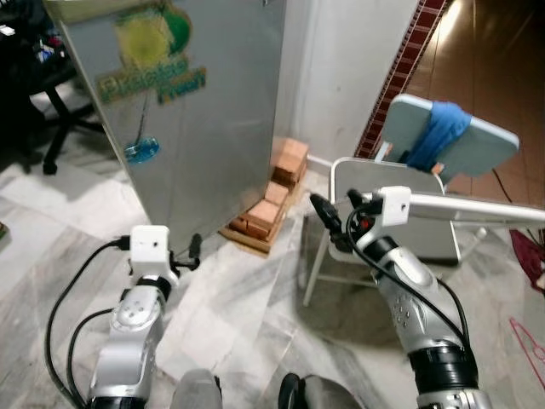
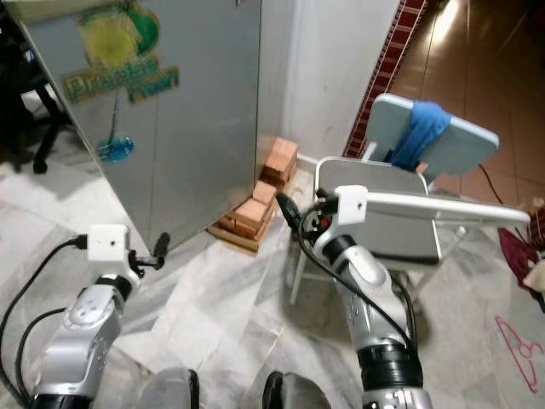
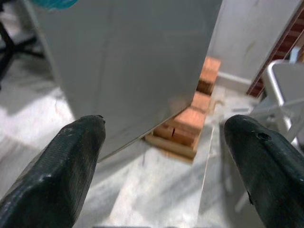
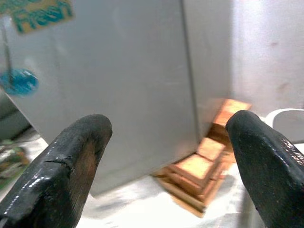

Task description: Restocking fridge

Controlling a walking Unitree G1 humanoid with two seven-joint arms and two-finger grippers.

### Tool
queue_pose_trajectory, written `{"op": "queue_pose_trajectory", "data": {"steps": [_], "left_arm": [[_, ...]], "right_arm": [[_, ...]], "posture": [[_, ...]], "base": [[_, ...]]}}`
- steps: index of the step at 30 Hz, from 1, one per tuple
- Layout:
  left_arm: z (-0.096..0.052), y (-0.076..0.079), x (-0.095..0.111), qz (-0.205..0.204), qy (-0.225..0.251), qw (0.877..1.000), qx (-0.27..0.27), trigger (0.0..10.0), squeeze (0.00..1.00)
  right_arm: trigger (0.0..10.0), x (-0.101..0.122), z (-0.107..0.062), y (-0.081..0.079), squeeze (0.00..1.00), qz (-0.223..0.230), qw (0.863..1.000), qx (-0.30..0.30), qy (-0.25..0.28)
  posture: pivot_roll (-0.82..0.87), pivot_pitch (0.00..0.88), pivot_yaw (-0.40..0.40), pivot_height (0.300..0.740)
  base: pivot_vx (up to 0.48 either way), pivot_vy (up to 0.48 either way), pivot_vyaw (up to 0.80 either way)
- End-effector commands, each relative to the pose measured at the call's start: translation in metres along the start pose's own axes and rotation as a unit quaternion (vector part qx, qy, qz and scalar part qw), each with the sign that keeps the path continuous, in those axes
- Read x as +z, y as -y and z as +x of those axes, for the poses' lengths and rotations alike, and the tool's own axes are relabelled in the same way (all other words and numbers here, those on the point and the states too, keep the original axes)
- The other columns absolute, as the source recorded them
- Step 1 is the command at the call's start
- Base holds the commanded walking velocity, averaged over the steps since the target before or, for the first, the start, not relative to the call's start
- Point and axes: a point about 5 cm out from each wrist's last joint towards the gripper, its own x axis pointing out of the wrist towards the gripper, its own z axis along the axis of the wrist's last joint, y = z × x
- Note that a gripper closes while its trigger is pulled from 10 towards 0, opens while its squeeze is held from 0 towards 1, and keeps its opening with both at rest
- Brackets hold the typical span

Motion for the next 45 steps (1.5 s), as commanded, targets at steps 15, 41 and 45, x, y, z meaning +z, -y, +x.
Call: {"op": "queue_pose_trajectory", "data": {"steps": [15, 41, 45], "left_arm": [[0.002, 0.002, 0.006, 0.006, 0.028, 0.999, -0.017, 10.0, 0.0], [0.002, -0.001, 0.011, 0.043, 0.089, 0.995, -0.023, 10.0, 0.0], [0.001, -0.001, 0.01, 0.031, 0.088, 0.995, -0.02, 10.0, 0.0]], "right_arm": [[10.0, -0.008, -0.007, 0.016, 0.0, -0.06, 0.995, -0.082, 0.005], [10.0, -0.012, -0.023, 0.018, 0.0, -0.115, 0.985, -0.125, 0.015], [10.0, -0.012, -0.023, 0.018, 0.0, -0.108, 0.986, -0.125, 0.015]], "posture": [[0.05, 0.08, -0.036, 0.74], [0.04, 0.082, -0.027, 0.74], [0.04, 0.079, -0.029, 0.74]], "base": [[0.0, 0.478, 0.0], [0.0, 0.48, -0.15], [0.0, 0.48, -0.8]]}}
